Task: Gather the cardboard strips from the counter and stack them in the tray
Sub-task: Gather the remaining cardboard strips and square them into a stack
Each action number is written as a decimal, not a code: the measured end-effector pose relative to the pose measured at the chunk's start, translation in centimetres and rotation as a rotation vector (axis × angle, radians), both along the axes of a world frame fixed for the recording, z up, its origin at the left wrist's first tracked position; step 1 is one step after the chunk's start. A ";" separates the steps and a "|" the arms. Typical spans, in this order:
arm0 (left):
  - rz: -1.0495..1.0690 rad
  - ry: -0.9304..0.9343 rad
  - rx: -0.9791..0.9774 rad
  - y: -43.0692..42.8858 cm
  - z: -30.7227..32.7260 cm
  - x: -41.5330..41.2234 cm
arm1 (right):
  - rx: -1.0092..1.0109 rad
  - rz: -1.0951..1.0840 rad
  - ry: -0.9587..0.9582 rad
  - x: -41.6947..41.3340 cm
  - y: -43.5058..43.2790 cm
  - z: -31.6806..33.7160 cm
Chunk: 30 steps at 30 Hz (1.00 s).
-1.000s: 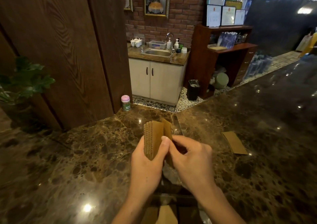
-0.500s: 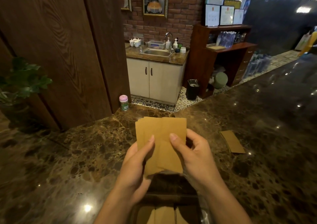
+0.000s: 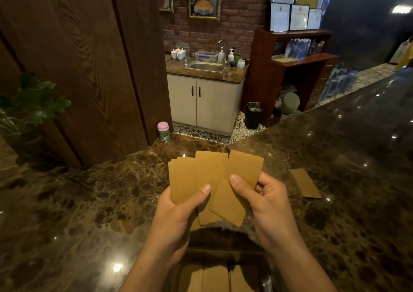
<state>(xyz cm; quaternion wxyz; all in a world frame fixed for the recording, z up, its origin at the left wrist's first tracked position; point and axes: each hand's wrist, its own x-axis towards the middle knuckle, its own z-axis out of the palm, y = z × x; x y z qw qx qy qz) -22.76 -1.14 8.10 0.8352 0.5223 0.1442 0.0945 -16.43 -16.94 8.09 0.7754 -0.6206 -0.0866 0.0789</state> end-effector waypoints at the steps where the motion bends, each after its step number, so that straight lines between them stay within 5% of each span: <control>1: -0.003 -0.002 0.008 0.0 0.0 -0.1 | 0.002 -0.005 0.000 -0.1 0.0 0.0; 9: -0.048 0.046 0.043 -0.2 -0.1 -0.4 | -0.079 0.226 -0.051 0.3 -1.1 1.1; 13: -0.065 0.121 -0.039 -0.4 0.1 -0.5 | -0.195 0.127 -0.516 0.9 -2.2 1.8; 16: -0.100 0.135 -0.145 -0.1 0.3 -0.7 | -0.414 0.291 -0.942 1.8 -3.4 1.9; 22: -0.158 0.069 -0.133 0.8 0.7 -1.3 | -0.991 0.474 -1.257 1.7 -4.9 2.4; 24: -0.111 0.075 -0.050 1.6 0.2 -1.2 | -0.990 0.517 -1.216 1.4 -5.3 2.8; 30: -0.193 0.088 0.195 2.6 -0.4 -1.2 | -0.797 0.491 -0.637 1.9 -5.4 5.6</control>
